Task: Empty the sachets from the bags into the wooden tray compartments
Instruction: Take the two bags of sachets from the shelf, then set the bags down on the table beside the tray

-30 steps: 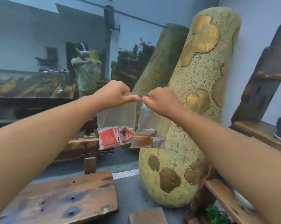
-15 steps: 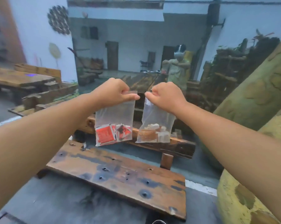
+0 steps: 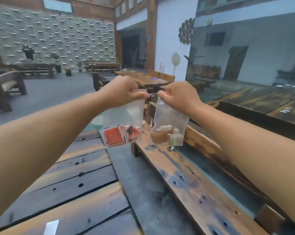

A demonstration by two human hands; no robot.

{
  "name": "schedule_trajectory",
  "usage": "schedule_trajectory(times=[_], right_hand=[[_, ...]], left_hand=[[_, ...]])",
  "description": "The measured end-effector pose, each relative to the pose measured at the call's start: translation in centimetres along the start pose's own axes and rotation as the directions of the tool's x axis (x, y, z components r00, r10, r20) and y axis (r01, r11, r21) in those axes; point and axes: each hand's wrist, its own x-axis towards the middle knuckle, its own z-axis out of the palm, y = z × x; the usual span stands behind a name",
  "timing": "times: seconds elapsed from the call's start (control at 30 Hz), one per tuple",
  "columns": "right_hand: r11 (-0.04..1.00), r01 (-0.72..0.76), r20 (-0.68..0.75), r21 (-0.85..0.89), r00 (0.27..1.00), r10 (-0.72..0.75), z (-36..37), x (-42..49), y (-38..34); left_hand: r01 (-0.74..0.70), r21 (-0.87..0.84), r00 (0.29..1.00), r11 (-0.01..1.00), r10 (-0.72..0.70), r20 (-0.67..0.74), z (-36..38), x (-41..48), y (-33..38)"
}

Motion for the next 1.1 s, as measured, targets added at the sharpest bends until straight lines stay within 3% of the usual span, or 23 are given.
schedule_trajectory(times=[0.43, 0.63, 0.87, 1.1], right_hand=[[0.926, 0.261, 0.039, 0.272, 0.959, -0.282, 5.5, 1.7, -12.8], [0.884, 0.343, 0.032, 0.319, 0.928, -0.371, 7.0, 1.8, -18.7], [0.911, 0.299, 0.068, 0.286, 0.941, -0.330, 9.6, 1.2, -22.4], [0.953, 0.212, 0.197, 0.216, 0.947, -0.255, 13.4, -2.0, -24.1]], left_hand=[[0.305, 0.234, 0.952, 0.923, -0.302, -0.048, -6.8, -14.4, -3.9], [0.425, 0.221, 0.905, 0.878, -0.419, -0.076, -9.1, -19.2, -6.5], [0.396, 0.104, 0.918, 0.912, -0.393, -0.050, -8.2, -21.8, -10.3], [0.363, -0.037, 0.931, 0.931, -0.361, 0.048, -2.9, -24.6, -14.0]])
